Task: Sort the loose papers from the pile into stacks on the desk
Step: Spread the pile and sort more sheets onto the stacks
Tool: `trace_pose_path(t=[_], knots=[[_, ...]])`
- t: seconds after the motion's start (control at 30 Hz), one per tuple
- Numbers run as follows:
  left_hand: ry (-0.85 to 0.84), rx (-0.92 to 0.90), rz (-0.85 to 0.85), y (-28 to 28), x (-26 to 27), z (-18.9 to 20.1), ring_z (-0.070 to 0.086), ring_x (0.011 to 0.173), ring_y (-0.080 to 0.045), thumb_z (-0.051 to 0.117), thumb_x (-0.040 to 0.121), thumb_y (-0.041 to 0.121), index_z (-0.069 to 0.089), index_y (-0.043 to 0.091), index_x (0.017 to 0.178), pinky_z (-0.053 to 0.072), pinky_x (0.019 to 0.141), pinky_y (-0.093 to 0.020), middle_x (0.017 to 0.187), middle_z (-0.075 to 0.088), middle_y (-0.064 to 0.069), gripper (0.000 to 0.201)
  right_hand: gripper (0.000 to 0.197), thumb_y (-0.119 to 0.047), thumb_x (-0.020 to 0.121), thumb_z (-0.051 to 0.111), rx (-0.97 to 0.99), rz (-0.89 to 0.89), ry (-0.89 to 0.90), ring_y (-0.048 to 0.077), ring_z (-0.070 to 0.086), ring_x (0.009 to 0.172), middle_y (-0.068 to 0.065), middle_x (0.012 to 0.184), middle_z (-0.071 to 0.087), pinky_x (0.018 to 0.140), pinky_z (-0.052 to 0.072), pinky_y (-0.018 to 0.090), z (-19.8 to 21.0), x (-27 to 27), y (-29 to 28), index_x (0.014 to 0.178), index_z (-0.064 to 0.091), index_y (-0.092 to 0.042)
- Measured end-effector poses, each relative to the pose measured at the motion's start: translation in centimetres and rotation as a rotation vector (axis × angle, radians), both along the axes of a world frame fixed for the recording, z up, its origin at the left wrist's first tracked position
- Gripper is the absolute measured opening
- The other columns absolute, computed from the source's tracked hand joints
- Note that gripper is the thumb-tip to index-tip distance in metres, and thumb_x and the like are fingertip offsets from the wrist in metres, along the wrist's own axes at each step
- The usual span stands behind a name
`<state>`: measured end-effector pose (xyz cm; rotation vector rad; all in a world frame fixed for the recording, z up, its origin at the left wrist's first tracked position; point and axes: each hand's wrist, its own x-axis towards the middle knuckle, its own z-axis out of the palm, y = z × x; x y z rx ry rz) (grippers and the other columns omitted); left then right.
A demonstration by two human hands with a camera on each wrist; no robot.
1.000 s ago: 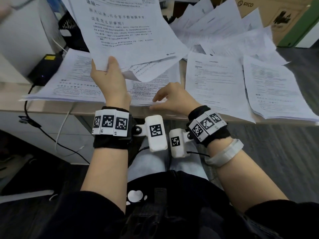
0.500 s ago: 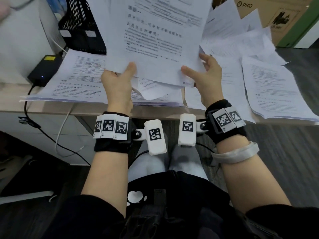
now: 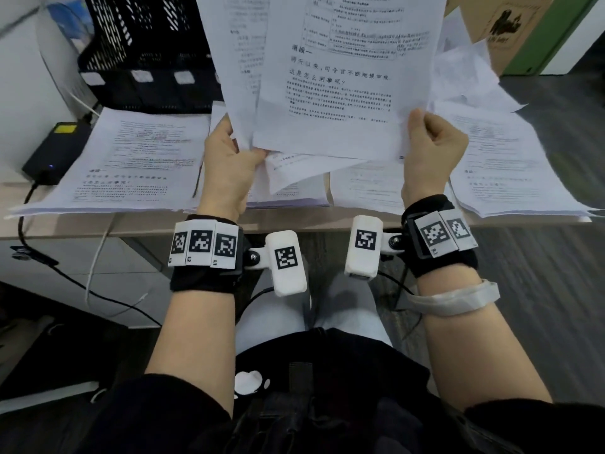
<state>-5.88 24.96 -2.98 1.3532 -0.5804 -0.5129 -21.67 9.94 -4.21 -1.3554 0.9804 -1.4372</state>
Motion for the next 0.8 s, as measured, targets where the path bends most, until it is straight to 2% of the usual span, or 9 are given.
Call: trace_pose_path(t=[0.07,0.17,0.23,0.33,0.43,0.5,0.63,0.7,0.8], knots=[[-0.019,-0.002,0.026,-0.7,-0.2,0.0,0.066,0.098,-0.009,0.062,0.083,-0.009,0.054,0.007,0.118,0.056,0.086,-0.025,0.107,0.066,-0.001,0.039,0.041,-0.013,0.088,0.058,0.018,-0.086,-0.014,0.007,0.022,0.053,-0.015,0.047,0.028,0.054,0.022,0.023,0.2,-1.6,-0.9,0.051,0.041,-0.017],[-0.037,0.006,0.044,-2.0,-0.6,-0.1,0.064,0.098,-0.005,0.057,0.086,-0.009,0.055,0.01,0.117,0.054,0.085,-0.019,0.106,0.065,0.004,0.036,0.046,-0.007,0.09,0.054,0.047,-0.195,-0.076,0.002,0.027,0.049,-0.017,0.039,0.034,0.052,0.028,0.018,0.4,-3.9,-2.4,0.048,0.041,-0.023],[-0.041,-0.009,0.059,-2.9,-1.2,0.0,0.064,0.096,-0.001,0.056,0.087,-0.008,0.056,0.012,0.114,0.053,0.081,-0.015,0.106,0.066,0.004,0.033,0.044,-0.006,0.089,0.052,0.057,-0.239,-0.11,0.003,0.032,0.052,-0.018,0.042,0.039,0.054,0.032,0.02,0.8,-5.4,-3.2,0.049,0.045,-0.023],[-0.043,-0.039,0.119,-4.3,-2.3,0.0,0.065,0.095,-0.005,0.058,0.087,-0.006,0.057,0.009,0.111,0.054,0.086,-0.021,0.104,0.066,0.002,0.028,0.044,-0.008,0.085,0.05,0.084,-0.275,-0.113,0.011,0.027,0.056,-0.015,0.045,0.033,0.053,0.029,0.026,1.0,-7.8,-4.9,0.046,0.038,-0.023],[-0.013,-0.066,0.184,-6.0,-3.6,0.2,0.065,0.096,-0.009,0.059,0.086,-0.004,0.058,0.012,0.103,0.055,0.09,-0.028,0.102,0.067,0.001,0.024,0.027,-0.015,0.082,0.047,0.146,-0.275,-0.073,0.022,0.027,0.065,0.006,0.064,0.03,0.054,0.037,0.029,1.5,-10.1,-5.9,0.057,0.037,-0.017],[0.013,-0.062,0.197,-7.2,-4.4,0.4,0.065,0.094,-0.006,0.058,0.087,-0.005,0.058,0.018,0.097,0.055,0.086,-0.022,0.099,0.066,0.004,0.025,0.029,-0.01,0.087,0.041,0.225,-0.248,-0.026,0.019,0.034,0.061,0.006,0.066,0.034,0.047,0.044,0.022,1.8,-11.8,-6.5,0.059,0.036,-0.016],[0.006,0.032,0.164,-9.1,-5.6,0.0,0.062,0.081,0.003,0.059,0.086,-0.005,0.057,0.024,0.087,0.052,0.07,-0.011,0.091,0.064,0.009,0.029,0.034,-0.008,0.095,0.037,0.271,-0.213,0.059,0.01,0.05,0.059,-0.003,0.073,0.054,0.04,0.045,0.015,1.7,-15.0,-7.9,0.068,0.053,-0.021],[-0.019,0.118,0.139,-9.7,-6.0,-0.7,0.062,0.079,0.001,0.06,0.085,-0.005,0.06,0.014,0.095,0.05,0.066,-0.012,0.092,0.064,0.006,0.022,0.031,-0.01,0.096,0.04,0.294,-0.204,0.113,0.009,0.051,0.059,-0.004,0.075,0.055,0.039,0.043,0.013,1.3,-16.4,-8.4,0.072,0.055,-0.022],[-0.031,0.233,0.097,-10.1,-6.9,-2.3,0.061,0.087,-0.007,0.06,0.084,-0.007,0.058,0.005,0.116,0.051,0.059,-0.007,0.102,0.061,0.001,0.035,0.031,-0.011,0.095,0.045,0.299,-0.212,0.174,0.006,0.048,0.06,-0.005,0.072,0.052,0.038,0.042,0.011,0.2,-18.2,-9.0,0.068,0.055,-0.023]])
